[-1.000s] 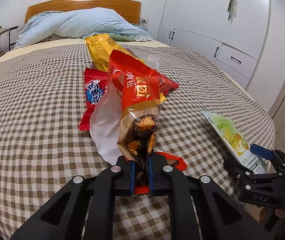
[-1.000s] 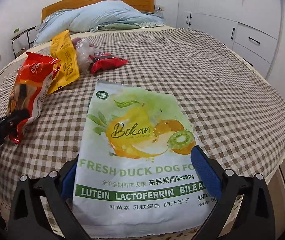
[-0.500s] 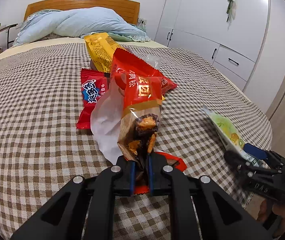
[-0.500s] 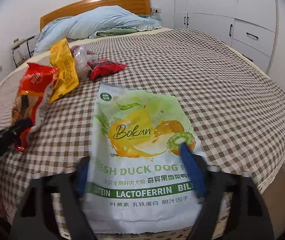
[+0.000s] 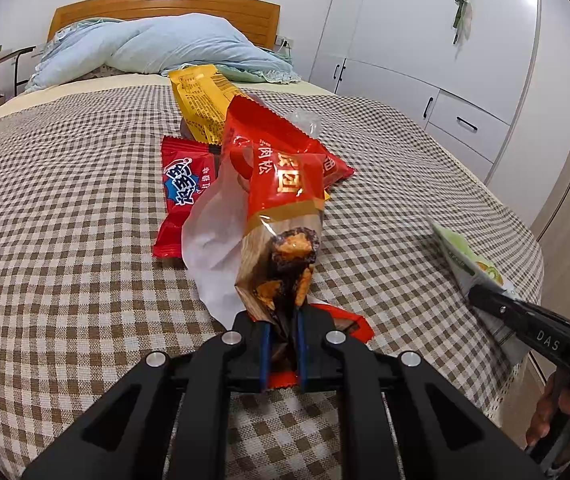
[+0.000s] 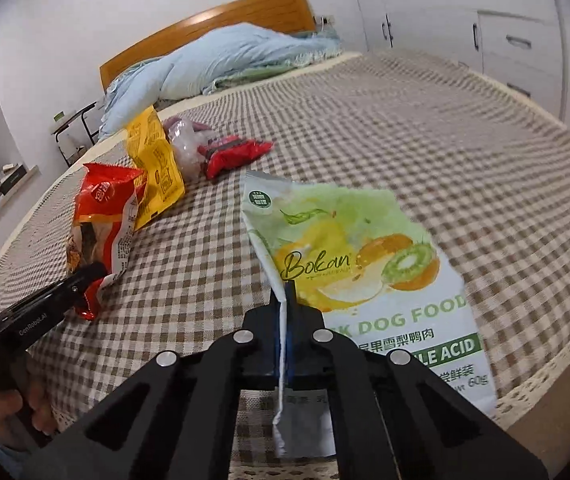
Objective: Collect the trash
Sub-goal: 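Grasp the red-orange snack bag with left while right grasps the dog food packet, then carry the snack bag with left while right carries the dog food packet to the trash bag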
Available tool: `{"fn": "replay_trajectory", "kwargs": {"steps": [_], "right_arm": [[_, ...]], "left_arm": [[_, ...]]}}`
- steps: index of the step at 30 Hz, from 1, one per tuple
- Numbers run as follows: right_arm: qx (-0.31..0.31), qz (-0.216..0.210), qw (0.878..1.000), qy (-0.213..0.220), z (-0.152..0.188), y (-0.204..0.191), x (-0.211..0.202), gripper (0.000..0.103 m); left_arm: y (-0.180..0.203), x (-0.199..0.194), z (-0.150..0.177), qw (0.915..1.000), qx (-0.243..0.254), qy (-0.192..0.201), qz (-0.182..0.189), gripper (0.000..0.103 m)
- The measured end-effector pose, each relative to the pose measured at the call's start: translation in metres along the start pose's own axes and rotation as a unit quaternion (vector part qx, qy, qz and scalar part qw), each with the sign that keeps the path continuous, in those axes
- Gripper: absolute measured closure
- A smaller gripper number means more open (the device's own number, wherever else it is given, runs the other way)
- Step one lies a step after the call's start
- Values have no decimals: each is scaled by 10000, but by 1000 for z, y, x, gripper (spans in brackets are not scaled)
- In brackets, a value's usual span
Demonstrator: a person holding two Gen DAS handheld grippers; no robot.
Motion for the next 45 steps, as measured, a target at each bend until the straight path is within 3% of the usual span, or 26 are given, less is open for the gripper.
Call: {"fn": "replay_trajectory", "kwargs": {"steps": [9, 21, 35, 45], "right_arm": [[-423, -13, 9941, 996, -11, -18, -42, 102], [-714, -242, 9856, 1515, -10, -30, -73, 102], [-1018, -348, 9796, 1698, -1, -37, -95, 101], [-1290, -709, 9751, 1660, 20, -54, -116, 101]], "left_arm": [[-1, 0, 0, 10000, -22, 7, 5, 96], [9, -8, -2, 9999, 111, 111, -70, 96], [26, -67, -8, 9981, 309, 514, 115, 96], [31, -105, -1, 9971, 401, 606, 236, 96]]}}
Point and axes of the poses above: each gripper's, at about its wrist camera, not at the fingertips, and x roughly the way its jaws point, y to its right, z to its underside, the point moved 1 cm from there along x, roughly the way its jaws point, and after that the axes turned 9 degrees about -z, right-handed, at the moved point
